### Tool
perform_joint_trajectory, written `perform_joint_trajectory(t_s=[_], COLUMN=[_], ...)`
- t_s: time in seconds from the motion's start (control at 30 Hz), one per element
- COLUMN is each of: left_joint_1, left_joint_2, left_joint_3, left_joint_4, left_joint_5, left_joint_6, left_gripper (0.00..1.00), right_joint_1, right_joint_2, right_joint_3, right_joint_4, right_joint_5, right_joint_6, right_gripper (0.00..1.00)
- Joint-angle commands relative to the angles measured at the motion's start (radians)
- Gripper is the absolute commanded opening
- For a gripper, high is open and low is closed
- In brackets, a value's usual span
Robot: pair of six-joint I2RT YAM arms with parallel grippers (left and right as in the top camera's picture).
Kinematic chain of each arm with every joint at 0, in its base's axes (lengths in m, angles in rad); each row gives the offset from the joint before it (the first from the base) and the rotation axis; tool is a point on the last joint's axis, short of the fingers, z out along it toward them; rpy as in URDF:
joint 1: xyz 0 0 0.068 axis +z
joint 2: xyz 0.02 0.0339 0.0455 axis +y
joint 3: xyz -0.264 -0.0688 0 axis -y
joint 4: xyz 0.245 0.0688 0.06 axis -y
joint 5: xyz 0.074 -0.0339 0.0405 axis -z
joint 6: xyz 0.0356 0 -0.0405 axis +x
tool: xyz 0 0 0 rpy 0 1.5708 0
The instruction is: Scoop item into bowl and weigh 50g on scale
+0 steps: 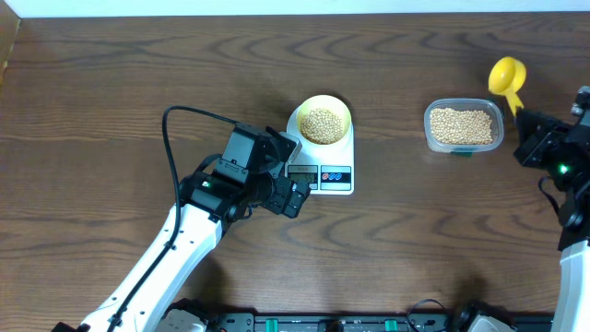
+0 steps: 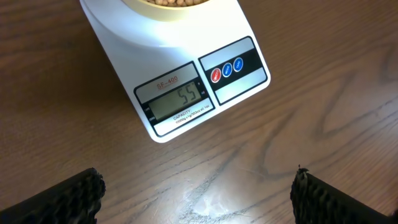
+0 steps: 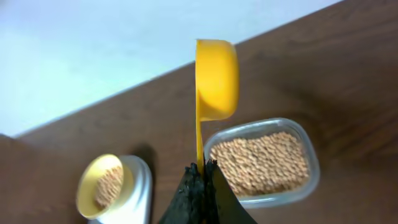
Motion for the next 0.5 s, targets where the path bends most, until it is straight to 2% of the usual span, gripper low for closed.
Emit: perform_joint_trajectory(t_s=[0.0, 0.3, 0.47], left_joint_1=[-0.001, -0.001, -0.001], left_joint_2=[0.006, 0.006, 0.006], left_joint_3=[0.015, 0.015, 0.015], left_joint_4=[-0.003, -0.003, -0.003], left_joint_5=[0.008, 0.008, 0.008], left_joint_6=[0.010, 0.010, 0.010], left_gripper=[0.98, 0.98, 0.98], right_joint_1=[-0.006, -0.003, 0.022], right_joint_2=[-0.009, -0.007, 0.017], right_joint_3=[0.001, 0.001, 0.001], right_joint_4=[0.063, 0.297, 0.504], right_joint_5=[-0.039, -0.029, 0.044], right_joint_6=[0.171, 0.450, 0.493], right_gripper=[0.01, 0.01, 0.01])
